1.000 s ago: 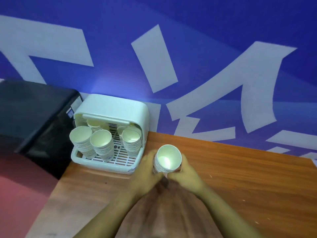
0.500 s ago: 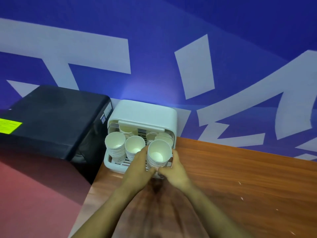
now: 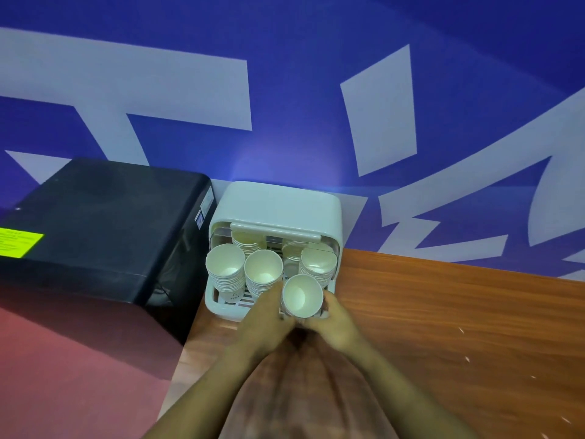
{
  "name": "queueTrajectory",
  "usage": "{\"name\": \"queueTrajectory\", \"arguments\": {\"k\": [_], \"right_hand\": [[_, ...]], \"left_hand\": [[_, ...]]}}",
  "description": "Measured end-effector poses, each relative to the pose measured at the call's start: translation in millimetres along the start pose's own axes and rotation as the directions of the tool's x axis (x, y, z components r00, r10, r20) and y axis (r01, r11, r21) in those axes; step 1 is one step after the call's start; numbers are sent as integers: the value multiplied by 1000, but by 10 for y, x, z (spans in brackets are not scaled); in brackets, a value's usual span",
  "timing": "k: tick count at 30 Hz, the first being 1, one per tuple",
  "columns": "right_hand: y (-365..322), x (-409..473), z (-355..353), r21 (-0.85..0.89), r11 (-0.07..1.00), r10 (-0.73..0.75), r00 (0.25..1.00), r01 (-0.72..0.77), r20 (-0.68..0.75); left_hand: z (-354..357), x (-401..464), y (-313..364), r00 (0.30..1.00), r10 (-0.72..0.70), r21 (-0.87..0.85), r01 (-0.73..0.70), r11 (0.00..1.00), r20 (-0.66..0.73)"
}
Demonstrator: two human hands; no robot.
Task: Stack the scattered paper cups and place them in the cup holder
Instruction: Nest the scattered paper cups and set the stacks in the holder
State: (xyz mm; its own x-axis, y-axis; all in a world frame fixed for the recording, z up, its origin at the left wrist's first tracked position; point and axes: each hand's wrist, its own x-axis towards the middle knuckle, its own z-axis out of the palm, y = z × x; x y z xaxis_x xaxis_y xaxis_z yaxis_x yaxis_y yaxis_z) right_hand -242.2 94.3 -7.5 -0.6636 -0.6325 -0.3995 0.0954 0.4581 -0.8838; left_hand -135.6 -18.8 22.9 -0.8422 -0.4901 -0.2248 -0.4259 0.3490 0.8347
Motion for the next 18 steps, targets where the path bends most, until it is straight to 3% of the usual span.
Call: {"name": "queueTrajectory", "arguments": {"k": [3, 5, 8, 11, 15, 18], "right_hand": [[-5, -36, -90, -86, 996, 1, 1000, -2, -17], [-48, -72, -137, -130, 992, -2, 998, -6, -61], [-181, -117, -156, -180, 983, -58, 987, 31, -148], [-343, -185, -157, -291, 949, -180, 965, 120, -190], [-429, -220, -151, -475, 857, -289, 950, 202, -116], [-460, -185, -146, -592, 786, -251, 967, 180, -38]], "left_hand": [[-115, -61, 28, 999, -11, 133, 15, 991, -31], [-234, -75, 95, 994, 77, 285, -52, 957, -77], [-349, 18, 231, 965, 254, 444, -197, 874, -72], [-346, 220, 249, 958, 287, 606, -214, 766, -25], [-291, 523, 165, 966, 256, 723, -209, 658, 46], [-267, 699, 184, 968, 240, 792, -201, 576, 71]]}}
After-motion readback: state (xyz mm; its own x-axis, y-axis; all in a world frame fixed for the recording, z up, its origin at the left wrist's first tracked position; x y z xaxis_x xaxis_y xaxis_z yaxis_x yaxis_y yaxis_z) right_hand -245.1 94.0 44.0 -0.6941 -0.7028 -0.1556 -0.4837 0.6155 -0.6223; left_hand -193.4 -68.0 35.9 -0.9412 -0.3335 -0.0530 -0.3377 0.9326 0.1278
